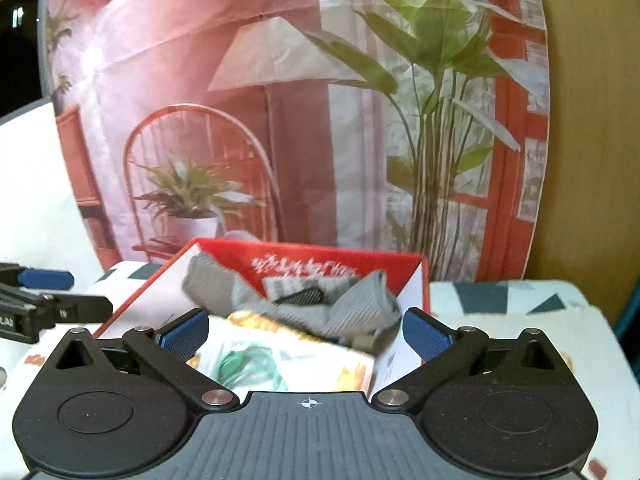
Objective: Organize soft objects
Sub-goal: 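Open the left tool to drop the grey towel into the red box, then move the left tool back to the white tied cloth before the box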
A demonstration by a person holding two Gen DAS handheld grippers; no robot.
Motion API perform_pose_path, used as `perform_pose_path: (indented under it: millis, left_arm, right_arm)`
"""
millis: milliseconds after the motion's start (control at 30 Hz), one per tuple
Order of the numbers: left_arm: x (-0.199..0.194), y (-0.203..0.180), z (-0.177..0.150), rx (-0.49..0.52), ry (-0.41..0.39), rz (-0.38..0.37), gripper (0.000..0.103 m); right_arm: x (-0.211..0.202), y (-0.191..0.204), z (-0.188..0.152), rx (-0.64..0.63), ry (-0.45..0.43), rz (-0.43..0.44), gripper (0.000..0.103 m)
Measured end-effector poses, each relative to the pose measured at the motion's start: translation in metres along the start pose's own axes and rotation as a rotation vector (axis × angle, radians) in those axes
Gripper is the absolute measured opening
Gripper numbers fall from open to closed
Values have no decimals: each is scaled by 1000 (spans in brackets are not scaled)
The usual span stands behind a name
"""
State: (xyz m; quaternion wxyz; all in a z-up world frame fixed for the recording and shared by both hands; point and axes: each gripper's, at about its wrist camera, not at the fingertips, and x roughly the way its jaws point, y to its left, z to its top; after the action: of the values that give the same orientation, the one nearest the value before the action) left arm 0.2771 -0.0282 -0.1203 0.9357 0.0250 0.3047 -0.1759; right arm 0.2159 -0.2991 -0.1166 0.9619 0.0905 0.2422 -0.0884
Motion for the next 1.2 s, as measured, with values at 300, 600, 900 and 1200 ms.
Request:
perform_pose_path:
  millis: [300,600,900,1200]
  left_arm:
    - [-5,1,-72,-72,91,40,103]
    - [13,-8,-124,-66,193,80,103]
    - [29,4,-141,-100,254,92,103]
    - [28,5,-149,-106,251,95,103]
  right_arm:
    - [-43,10,-59,-45,-30,24,103]
    - [-45,3,-131,8,84,-40,103]
    - [-27,-3,-169,58,181,-128,103]
    - [-15,-10,-182,97,244,-166,103]
